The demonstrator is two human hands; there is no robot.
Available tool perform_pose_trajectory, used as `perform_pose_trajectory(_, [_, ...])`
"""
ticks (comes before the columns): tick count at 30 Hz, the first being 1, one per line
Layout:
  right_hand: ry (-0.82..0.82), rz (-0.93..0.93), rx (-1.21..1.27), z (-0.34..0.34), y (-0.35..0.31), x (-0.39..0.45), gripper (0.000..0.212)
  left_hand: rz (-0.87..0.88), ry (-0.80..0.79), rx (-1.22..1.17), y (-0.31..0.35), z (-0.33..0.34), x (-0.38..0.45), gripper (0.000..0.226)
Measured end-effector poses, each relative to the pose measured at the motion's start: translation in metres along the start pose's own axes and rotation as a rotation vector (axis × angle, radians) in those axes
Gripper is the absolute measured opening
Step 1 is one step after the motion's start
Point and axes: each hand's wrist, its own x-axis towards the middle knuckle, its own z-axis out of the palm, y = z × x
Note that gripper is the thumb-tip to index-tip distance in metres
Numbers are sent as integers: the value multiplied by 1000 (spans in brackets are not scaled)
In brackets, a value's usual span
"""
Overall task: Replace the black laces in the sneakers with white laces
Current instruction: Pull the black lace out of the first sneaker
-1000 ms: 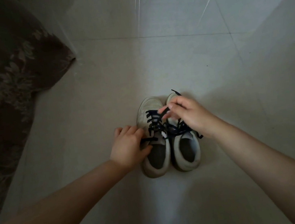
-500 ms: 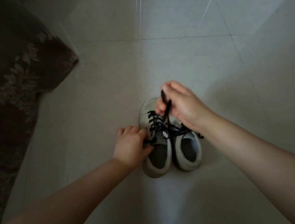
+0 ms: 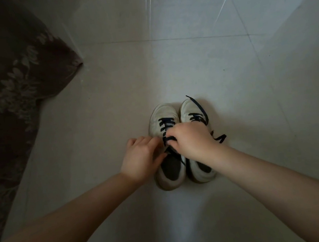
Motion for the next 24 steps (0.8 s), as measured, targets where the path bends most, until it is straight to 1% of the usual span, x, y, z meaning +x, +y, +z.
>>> perform_pose_trajectory(1, [15, -36, 3, 0, 1, 1, 23, 2, -5, -5, 0, 0, 1, 33])
perform_pose_trajectory(2, [19, -48, 83, -1, 3, 4, 22, -6, -15, -15, 1, -1, 1, 34])
perform_pose_trajectory(3, [16, -26, 241, -3, 5, 6, 19, -23, -28, -28, 2, -2, 2, 36])
perform_pose_trajectory(5, [16, 88, 706, -11, 6, 10, 21, -49, -47, -46, 2, -2, 3, 40])
perform_pose_trajectory(7, [93, 204, 1107, -22, 7, 12, 25, -51, -60, -52, 2, -2, 3, 43])
perform_pose_trajectory(9, [174, 289, 1304, -38, 9, 15, 18, -45, -67, -52, 1, -1, 2, 42])
perform_pose_trajectory(10, [174, 294, 1324, -44, 11, 18, 15, -42, -67, -50, 1, 0, 2, 40])
perform_pose_trajectory(11, [130, 262, 1312, -50, 14, 20, 20, -41, -68, -50, 0, 0, 1, 38])
perform_pose_trajectory(13, [-24, 190, 1190, -53, 19, 24, 58, -37, -79, -51, 0, 0, 1, 33])
perform_pose_trajectory(14, [-52, 160, 1069, -52, 19, 24, 70, -36, -88, -51, 0, 1, 0, 33])
perform_pose_trajectory(15, [-21, 145, 928, -49, 19, 23, 71, -39, -93, -53, 0, 1, 0, 32])
perform_pose_trajectory(16, [49, 142, 813, -46, 18, 21, 63, -43, -87, -59, 0, 1, -1, 31])
perform_pose_trajectory(17, [115, 140, 752, -41, 19, 18, 48, -41, -66, -66, 1, 1, -2, 29])
perform_pose_trajectory(18, [130, 133, 723, -36, 21, 14, 30, -25, -29, -65, 2, 1, -4, 26])
perform_pose_trajectory(19, [88, 125, 699, -30, 25, 10, 16, 6, 18, -52, 3, 0, -5, 23])
perform_pose_trajectory(20, [10, 111, 663, -22, 28, 6, 8, 52, 67, -28, 4, -1, -5, 22])
perform_pose_trajectory(22, [-144, 56, 522, -8, 33, -5, 6, 161, 124, 29, 7, -1, -1, 28])
perform_pose_trajectory(24, [-185, -18, 306, 1, 33, -12, 10, 216, 134, 83, 11, -1, 6, 35])
